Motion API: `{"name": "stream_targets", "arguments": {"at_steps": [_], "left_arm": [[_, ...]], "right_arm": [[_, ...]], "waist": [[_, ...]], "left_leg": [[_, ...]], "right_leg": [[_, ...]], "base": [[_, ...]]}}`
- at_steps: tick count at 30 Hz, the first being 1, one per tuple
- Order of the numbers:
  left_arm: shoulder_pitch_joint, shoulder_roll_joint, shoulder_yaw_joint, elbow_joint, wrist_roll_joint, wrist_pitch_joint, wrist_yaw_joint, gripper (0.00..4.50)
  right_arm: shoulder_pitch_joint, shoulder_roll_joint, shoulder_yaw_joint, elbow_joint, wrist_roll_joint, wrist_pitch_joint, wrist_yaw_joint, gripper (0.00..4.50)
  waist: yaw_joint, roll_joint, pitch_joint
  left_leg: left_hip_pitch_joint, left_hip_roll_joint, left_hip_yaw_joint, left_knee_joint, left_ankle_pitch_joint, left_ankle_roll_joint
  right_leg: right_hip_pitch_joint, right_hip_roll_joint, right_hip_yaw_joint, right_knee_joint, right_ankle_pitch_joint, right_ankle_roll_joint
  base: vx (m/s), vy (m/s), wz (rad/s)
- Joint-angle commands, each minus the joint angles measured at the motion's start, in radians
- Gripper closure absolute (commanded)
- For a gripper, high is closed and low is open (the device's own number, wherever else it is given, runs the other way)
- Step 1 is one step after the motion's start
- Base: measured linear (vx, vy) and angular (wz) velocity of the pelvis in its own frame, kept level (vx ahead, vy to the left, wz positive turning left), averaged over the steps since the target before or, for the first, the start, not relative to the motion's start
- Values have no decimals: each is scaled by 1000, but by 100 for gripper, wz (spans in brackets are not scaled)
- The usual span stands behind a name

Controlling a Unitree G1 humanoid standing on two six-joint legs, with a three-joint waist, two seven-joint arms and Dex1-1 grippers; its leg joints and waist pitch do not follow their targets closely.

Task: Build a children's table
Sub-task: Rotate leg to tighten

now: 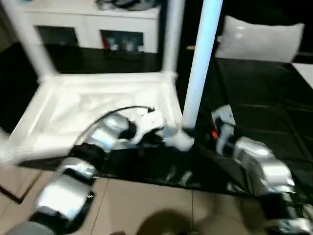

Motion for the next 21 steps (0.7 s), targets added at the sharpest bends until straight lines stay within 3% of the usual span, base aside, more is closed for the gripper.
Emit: {"name": "stream_targets", "arguments": {"at_steps": [1, 2, 3, 5, 7, 13, 18, 21], "left_arm": [[-29, -63, 12, -1, -36, 4, 55, 450], [-37, -77, 24, 2, -34, 14, 99, 450], [-45, -87, 31, 2, -29, 23, 138, 450], [-45, -88, 32, -3, -25, 30, 143, 450], [-39, -85, 30, -14, -22, 30, 136, 450], [-9, -26, 7, -38, -3, -15, 60, 450], [3, 39, -27, -34, 0, -99, -70, 450], [10, 70, -47, -35, -2, -154, -152, 450]], "right_arm": [[-25, 53, 37, 19, -3, 19, -68, 262], [-31, 84, 22, 22, -8, 5, -125, 262], [-40, 101, 24, 36, -16, -48, -136, 262], [-41, 105, 26, 37, -21, -59, -136, 206], [-39, 108, 18, 34, -16, -58, -139, 191], [-18, 46, 14, 8, -1, -84, -41, 135], [4, -76, 24, 26, 37, -148, 180, 87], [12, -141, 34, 34, 48, -168, 286, 62]], "waist": [[7, -9, -68], [7, -1, -70], [5, -5, -75], [8, -4, -78], [11, -3, -79], [11, -5, -78], [14, -1, -74], [19, -4, -74]], "left_leg": [[-4, 22, -14, -70, -201, 40], [-1, 24, -15, -70, -194, 48], [-3, 26, -13, -69, -176, 51], [-4, 28, -12, -68, -155, 59], [-7, 30, -11, -66, -122, 80], [-11, 32, -11, -66, -119, 95], [-6, 36, -10, -66, -153, 97], [-5, 37, -10, -66, -169, 96]], "right_leg": [[52, -69, 32, -92, -491, -97], [49, -69, 33, -91, -458, -110], [52, -70, 35, -82, -380, -137], [55, -69, 37, -74, -315, -157], [60, -70, 37, -63, -214, -193], [68, -74, 37, -56, -172, -216], [65, -75, 35, -63, -216, -215], [67, -76, 35, -64, -234, -213]], "base": [[0, 0, 0], [0, 0, 0], [0, 0, 0], [0, 0, 0], [0, 0, 0], [0, 0, 0], [0, 0, 0], [0, 0, 0]]}}
